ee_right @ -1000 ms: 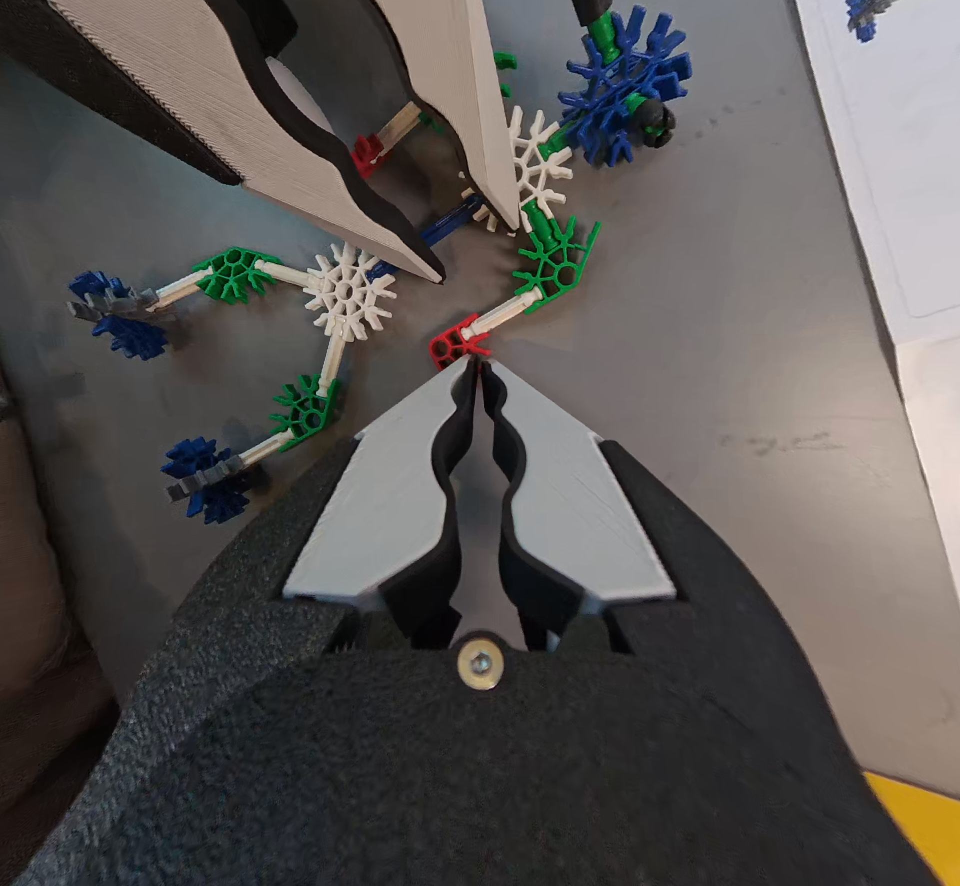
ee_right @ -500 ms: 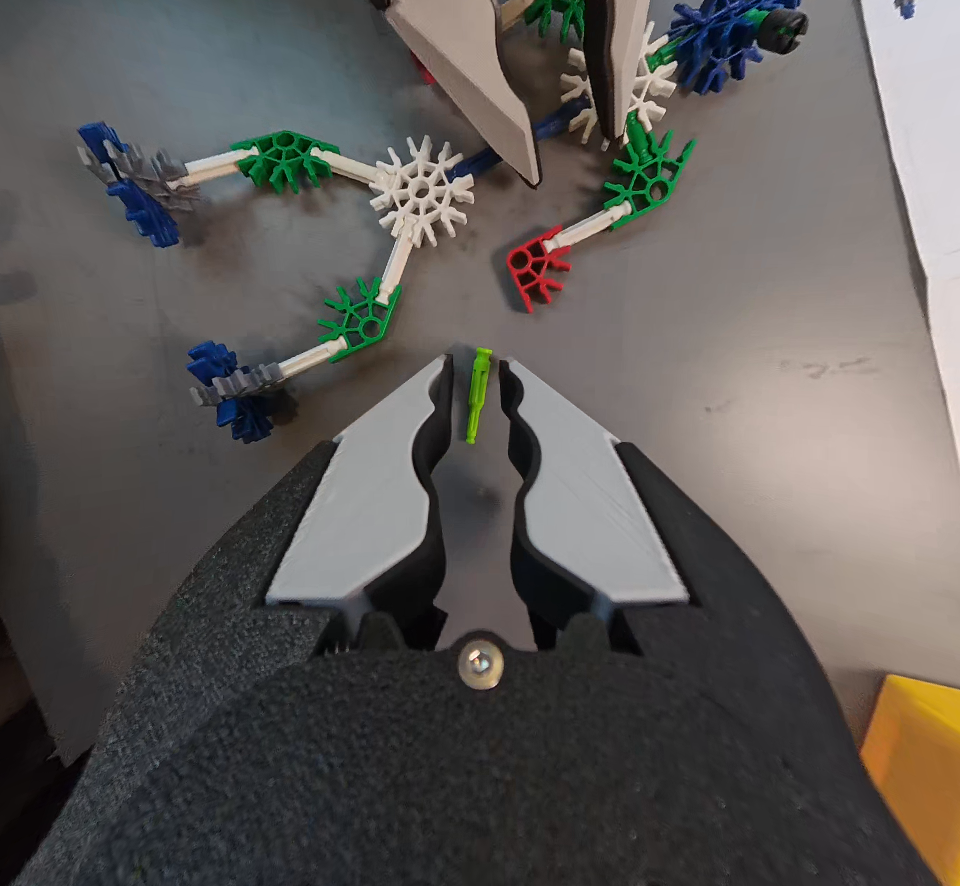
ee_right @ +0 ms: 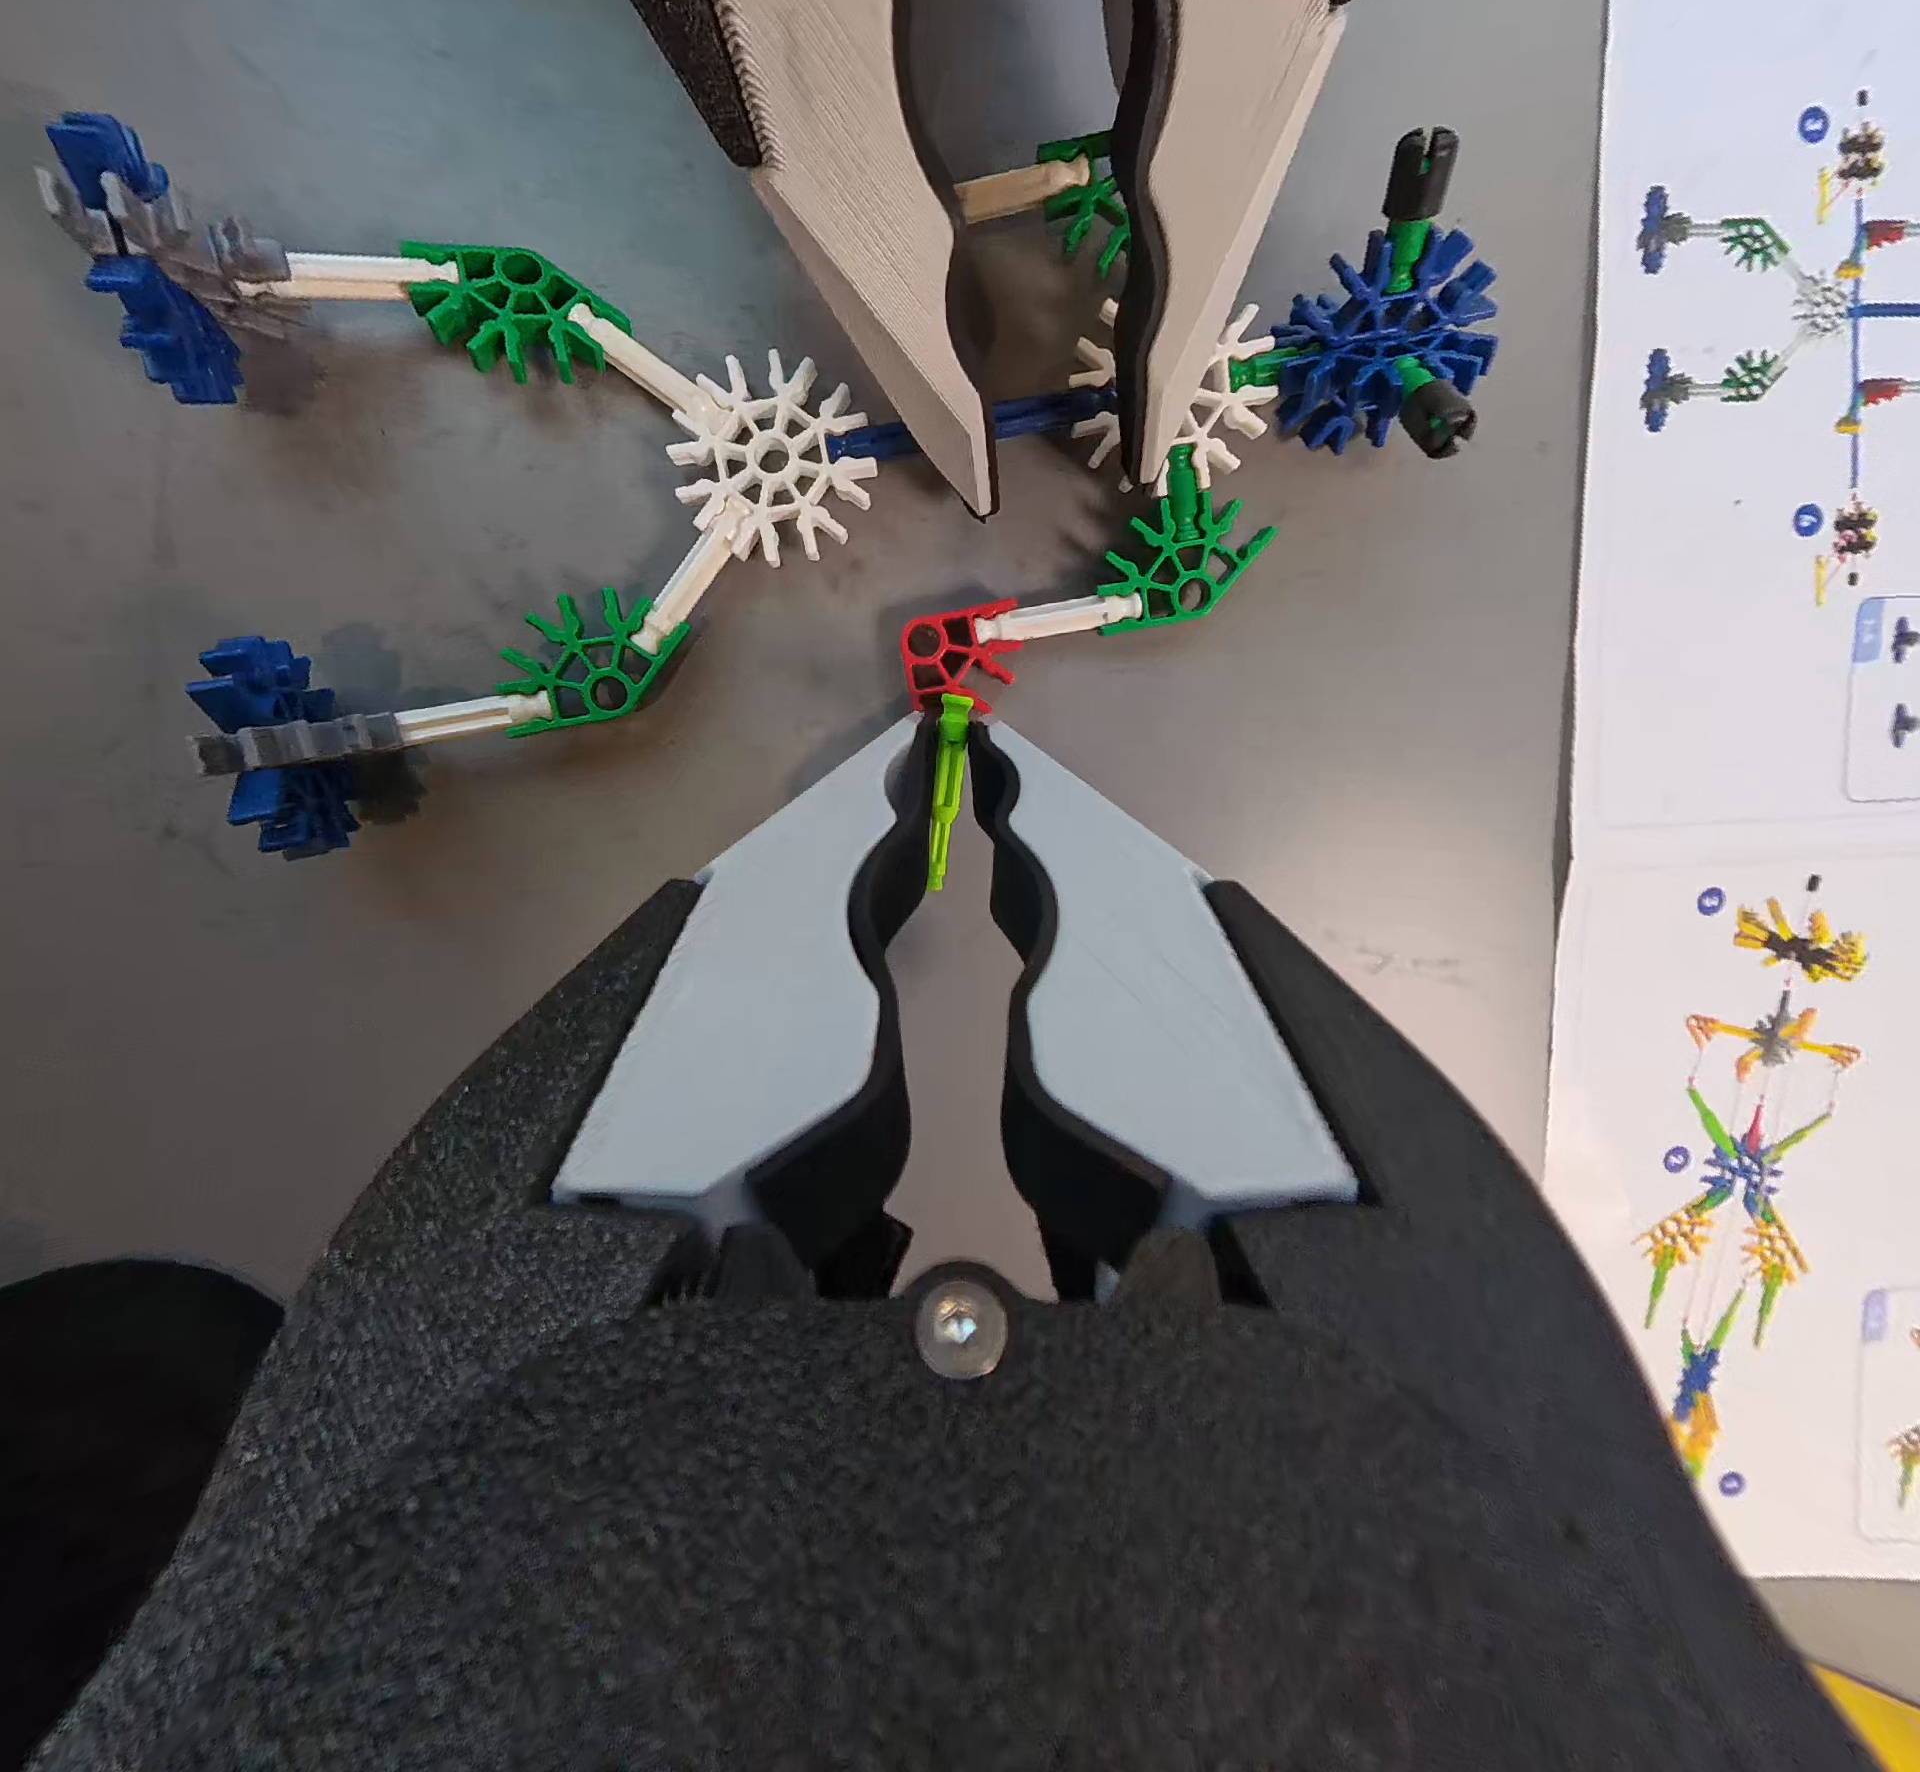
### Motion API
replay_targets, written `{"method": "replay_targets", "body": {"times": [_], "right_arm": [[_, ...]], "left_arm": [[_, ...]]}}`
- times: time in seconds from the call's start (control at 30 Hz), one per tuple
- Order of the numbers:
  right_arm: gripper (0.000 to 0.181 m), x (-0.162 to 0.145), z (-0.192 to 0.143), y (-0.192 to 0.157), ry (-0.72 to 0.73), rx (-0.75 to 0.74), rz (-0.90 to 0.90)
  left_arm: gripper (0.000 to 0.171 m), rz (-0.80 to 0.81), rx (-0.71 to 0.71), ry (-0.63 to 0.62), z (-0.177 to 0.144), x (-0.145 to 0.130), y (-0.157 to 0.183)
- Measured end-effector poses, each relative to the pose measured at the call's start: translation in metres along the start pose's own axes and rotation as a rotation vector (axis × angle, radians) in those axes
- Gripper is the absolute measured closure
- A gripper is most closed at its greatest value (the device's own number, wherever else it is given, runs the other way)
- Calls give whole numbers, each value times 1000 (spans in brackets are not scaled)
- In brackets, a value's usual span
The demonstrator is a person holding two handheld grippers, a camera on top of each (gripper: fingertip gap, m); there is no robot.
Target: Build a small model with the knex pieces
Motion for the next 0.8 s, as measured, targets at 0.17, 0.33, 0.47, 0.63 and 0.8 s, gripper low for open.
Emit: {"method": "replay_targets", "body": {"times": [0.17, 0.33, 0.47, 0.63, 0.8], "right_arm": [[176, -1, 5, -2, -26, 64, -27], [176, -1, 6, -1, -32, 79, -34], [171, 1, 5, -1, -32, 83, -39], [178, 4, 2, 0, -35, 96, -31], [181, 5, 7, 1, -67, 114, -37]], "left_arm": [[147, -1, -6, 1, 0, 0, 0], [147, -2, -5, 1, 0, 0, 0], [147, -1, -4, 1, 0, 0, 0], [147, -1, -4, 2, 0, 0, 0], [147, 0, -5, 2, 0, 0, 0]]}}
Point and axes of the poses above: each gripper's, where its closed fingertips meet, z out along the fingers, x out of its top, y = z × x across the jaws, the point moved 4 cm from there along -z, back along the fingers, and after that the axes turned 8 degrees about y, right-handed, at the moved point
